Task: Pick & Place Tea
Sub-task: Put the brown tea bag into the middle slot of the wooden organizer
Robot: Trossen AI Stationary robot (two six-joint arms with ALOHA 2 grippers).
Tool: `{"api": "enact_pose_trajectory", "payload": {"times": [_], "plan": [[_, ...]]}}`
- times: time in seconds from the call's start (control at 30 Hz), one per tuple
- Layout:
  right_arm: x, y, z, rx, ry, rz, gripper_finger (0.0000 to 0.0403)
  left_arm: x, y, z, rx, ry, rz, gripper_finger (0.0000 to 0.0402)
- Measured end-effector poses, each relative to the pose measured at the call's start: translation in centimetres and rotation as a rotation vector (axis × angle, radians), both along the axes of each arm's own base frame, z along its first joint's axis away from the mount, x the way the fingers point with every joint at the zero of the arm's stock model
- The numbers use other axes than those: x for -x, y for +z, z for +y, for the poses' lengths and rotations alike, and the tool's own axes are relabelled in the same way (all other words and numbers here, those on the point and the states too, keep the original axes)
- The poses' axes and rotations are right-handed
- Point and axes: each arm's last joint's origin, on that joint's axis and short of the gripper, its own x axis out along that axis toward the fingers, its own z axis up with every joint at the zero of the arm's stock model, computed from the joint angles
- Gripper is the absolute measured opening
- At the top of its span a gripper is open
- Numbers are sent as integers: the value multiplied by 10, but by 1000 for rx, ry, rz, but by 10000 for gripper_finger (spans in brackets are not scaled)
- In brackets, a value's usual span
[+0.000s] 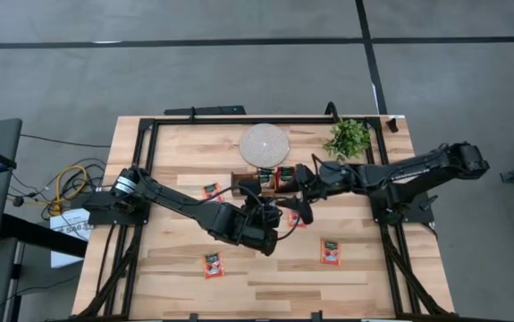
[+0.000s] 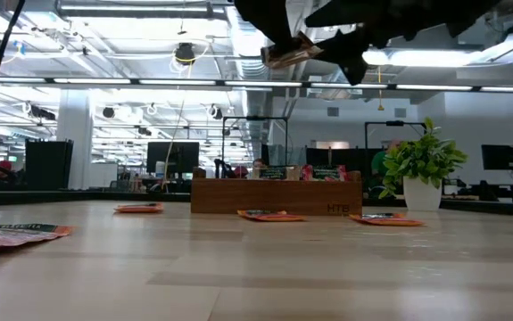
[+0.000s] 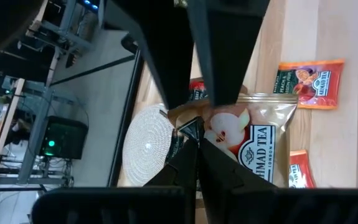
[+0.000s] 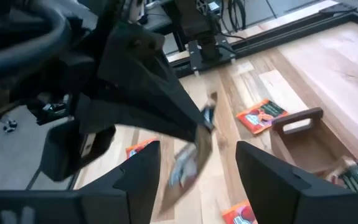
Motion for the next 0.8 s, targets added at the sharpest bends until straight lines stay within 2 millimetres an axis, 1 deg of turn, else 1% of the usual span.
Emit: {"api": "enact_pose_trajectory", "payload": {"times": [0.17,0.3,0.4,0.63,0.8], "plan": [[-13,-1,-2,-6,8,20,198,0,0,0,-12,6,-3,0],[-21,-1,-1,-9,19,31,182,0,0,1,-20,10,-4,0],[-25,-2,0,-11,30,51,159,1,0,1,-23,10,7,0],[-24,-2,0,-9,28,62,93,2,0,1,-26,10,14,0],[-24,-3,0,-8,28,67,55,2,0,1,-23,7,16,0]]}}
